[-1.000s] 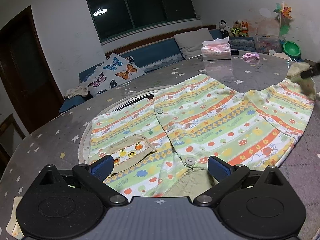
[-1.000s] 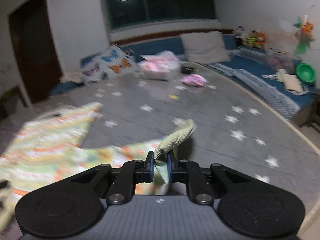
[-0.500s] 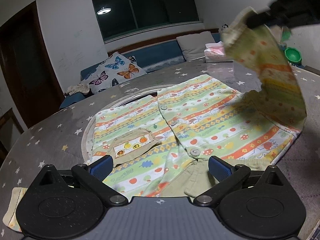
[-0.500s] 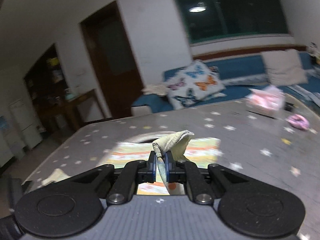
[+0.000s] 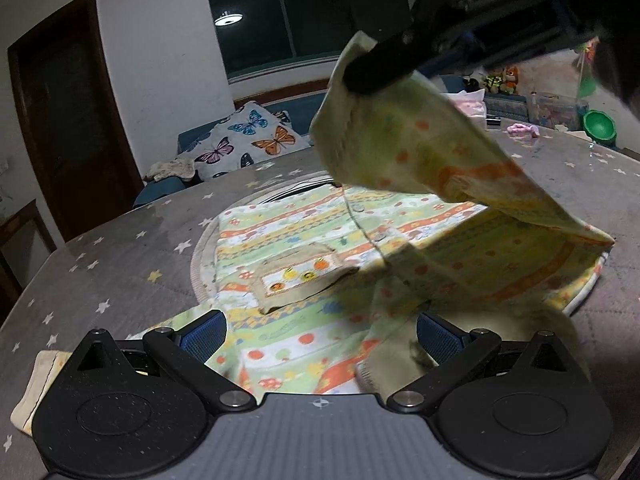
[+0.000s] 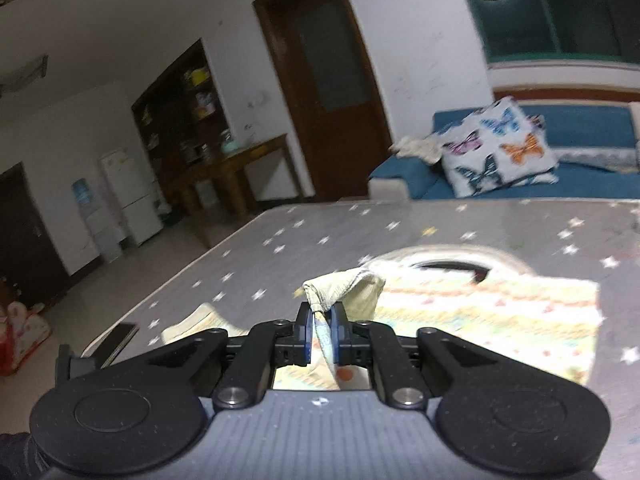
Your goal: Fold clothes
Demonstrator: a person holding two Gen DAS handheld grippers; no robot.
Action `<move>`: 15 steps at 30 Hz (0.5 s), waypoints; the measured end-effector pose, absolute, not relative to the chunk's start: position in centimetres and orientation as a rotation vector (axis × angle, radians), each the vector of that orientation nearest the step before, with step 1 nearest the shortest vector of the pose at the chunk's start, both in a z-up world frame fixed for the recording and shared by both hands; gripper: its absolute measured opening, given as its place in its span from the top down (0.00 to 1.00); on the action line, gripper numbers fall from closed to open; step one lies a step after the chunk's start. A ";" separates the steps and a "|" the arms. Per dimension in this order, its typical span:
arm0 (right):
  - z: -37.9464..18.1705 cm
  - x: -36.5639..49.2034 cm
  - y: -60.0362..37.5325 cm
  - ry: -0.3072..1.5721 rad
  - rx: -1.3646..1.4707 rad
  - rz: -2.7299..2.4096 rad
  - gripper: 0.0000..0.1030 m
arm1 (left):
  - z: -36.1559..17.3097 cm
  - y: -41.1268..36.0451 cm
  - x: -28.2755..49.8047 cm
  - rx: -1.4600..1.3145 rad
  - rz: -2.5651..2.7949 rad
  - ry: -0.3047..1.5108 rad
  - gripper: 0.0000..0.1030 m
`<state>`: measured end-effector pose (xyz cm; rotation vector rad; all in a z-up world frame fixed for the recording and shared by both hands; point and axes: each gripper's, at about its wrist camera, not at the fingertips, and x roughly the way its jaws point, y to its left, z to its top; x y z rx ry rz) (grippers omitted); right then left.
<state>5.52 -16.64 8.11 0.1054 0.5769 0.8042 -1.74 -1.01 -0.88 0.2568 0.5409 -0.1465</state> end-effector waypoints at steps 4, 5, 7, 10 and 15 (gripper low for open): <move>7.1 4.8 -16.1 0.599 0.072 0.820 0.65 | -0.8 -0.3 -1.8 0.250 -0.130 0.546 0.00; 6.8 4.6 -16.4 0.608 0.057 0.811 0.63 | -0.8 -0.1 -1.9 0.249 -0.129 0.546 0.00; 6.1 4.2 -17.2 0.628 0.027 0.791 0.63 | -0.7 0.2 -2.0 0.248 -0.126 0.546 0.00; 4.5 3.5 -19.0 0.678 -0.021 0.714 0.63 | -0.5 0.5 -2.2 0.251 -0.125 0.546 0.00; 1.0 3.4 -23.5 0.776 -0.024 0.572 0.63 | 0.2 0.7 -2.7 0.269 -0.131 0.531 0.00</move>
